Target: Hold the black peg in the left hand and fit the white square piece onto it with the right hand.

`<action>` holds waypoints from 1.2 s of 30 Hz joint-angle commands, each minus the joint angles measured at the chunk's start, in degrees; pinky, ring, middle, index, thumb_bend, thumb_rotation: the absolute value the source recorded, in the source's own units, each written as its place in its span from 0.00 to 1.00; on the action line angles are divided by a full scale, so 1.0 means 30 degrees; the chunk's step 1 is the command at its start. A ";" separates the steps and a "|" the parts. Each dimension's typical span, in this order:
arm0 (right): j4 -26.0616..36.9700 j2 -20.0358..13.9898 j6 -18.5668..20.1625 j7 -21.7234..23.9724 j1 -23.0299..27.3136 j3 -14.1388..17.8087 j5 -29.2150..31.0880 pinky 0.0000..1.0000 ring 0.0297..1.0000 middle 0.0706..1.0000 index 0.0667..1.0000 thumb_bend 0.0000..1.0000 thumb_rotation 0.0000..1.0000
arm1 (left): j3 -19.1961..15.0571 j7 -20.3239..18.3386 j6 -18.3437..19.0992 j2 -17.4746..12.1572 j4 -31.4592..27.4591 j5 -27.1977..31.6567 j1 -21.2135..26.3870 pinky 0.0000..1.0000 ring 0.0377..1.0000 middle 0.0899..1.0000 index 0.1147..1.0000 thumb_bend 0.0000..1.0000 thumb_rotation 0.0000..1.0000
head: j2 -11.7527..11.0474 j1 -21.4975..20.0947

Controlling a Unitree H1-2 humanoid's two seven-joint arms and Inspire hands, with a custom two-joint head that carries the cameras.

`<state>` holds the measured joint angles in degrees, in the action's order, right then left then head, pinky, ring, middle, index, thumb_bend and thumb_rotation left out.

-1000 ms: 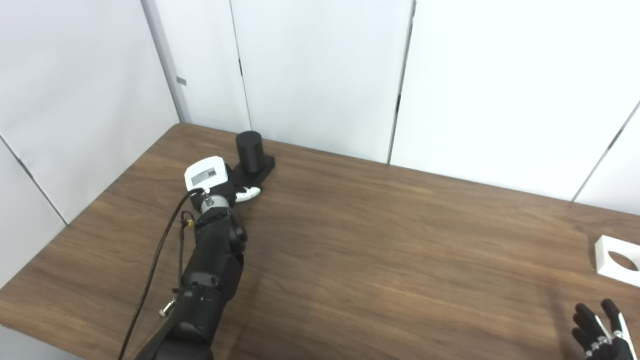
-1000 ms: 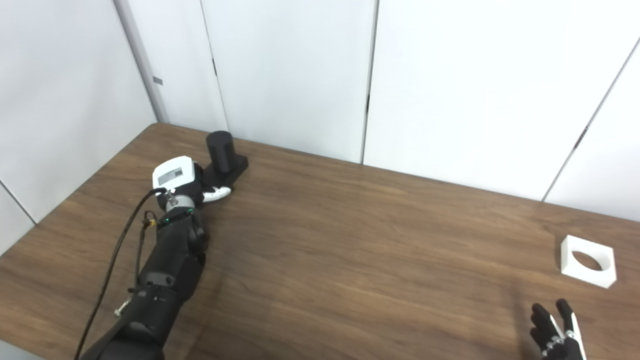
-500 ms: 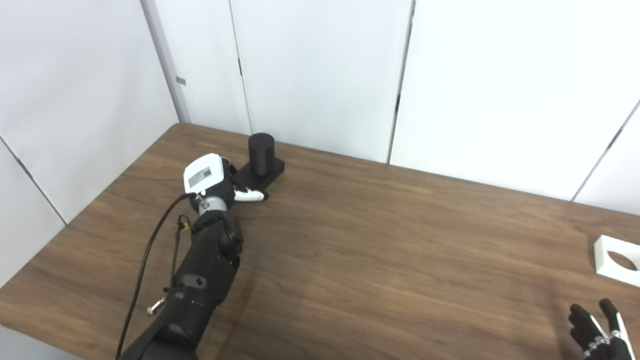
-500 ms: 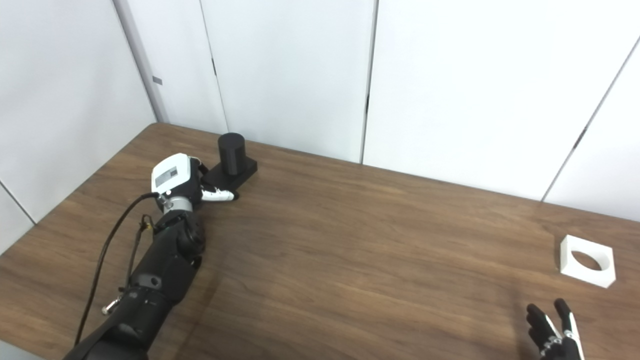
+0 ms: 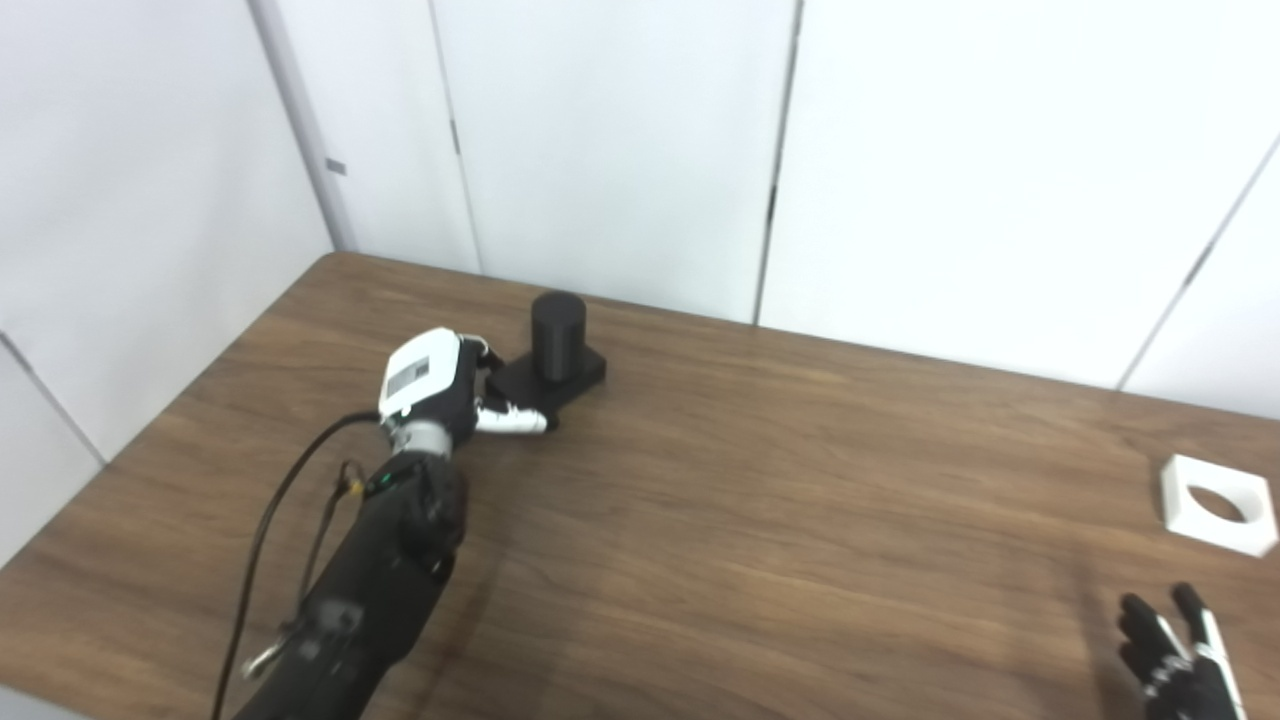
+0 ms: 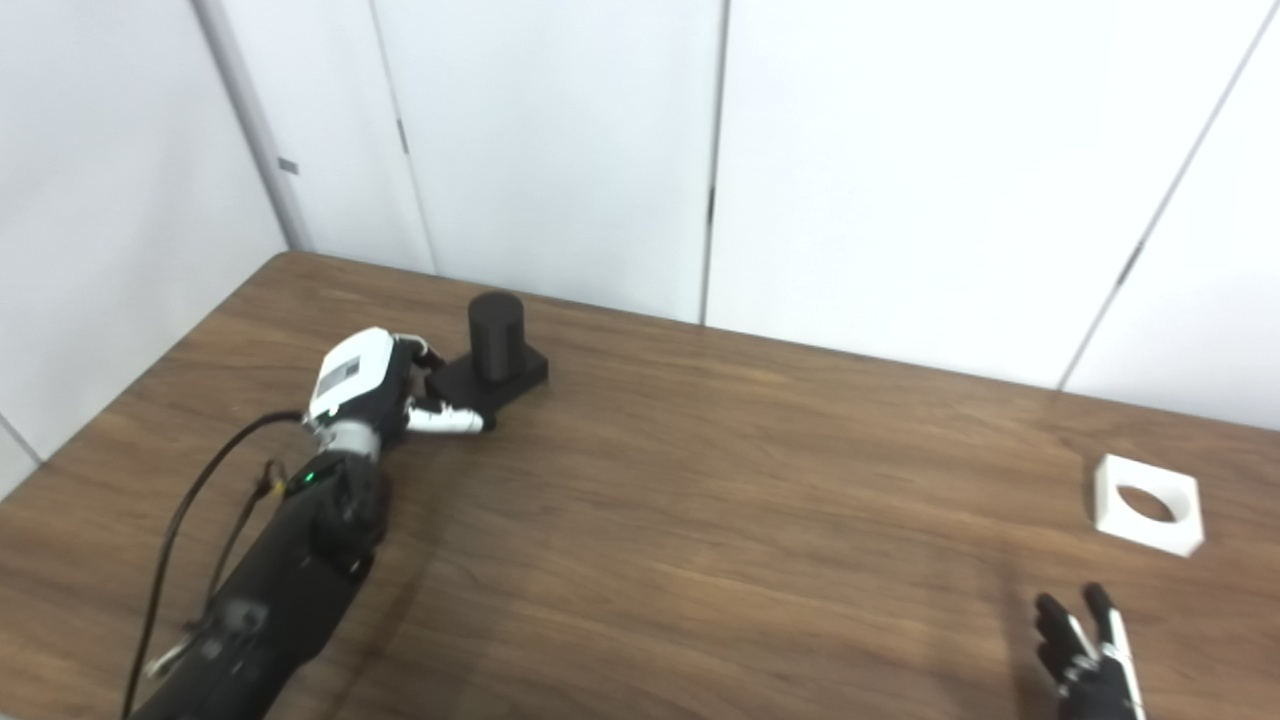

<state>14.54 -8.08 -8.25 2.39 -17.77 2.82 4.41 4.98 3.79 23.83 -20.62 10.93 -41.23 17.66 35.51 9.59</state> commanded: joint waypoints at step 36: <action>0.1835 0.1256 0.1435 -0.1493 -0.0139 -0.1816 -0.1192 0.85 0.88 0.85 0.97 0.63 0.92 | 0.5304 -0.4859 -0.9791 0.0076 -0.9430 0.1671 -0.6786 0.68 0.78 0.73 0.42 0.50 0.05 | 0.2178 -0.4344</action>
<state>18.00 -7.84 -2.66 -1.63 -18.26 -2.27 0.92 19.81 -9.93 -3.33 -20.84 -16.20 -36.36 -2.71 41.57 -3.08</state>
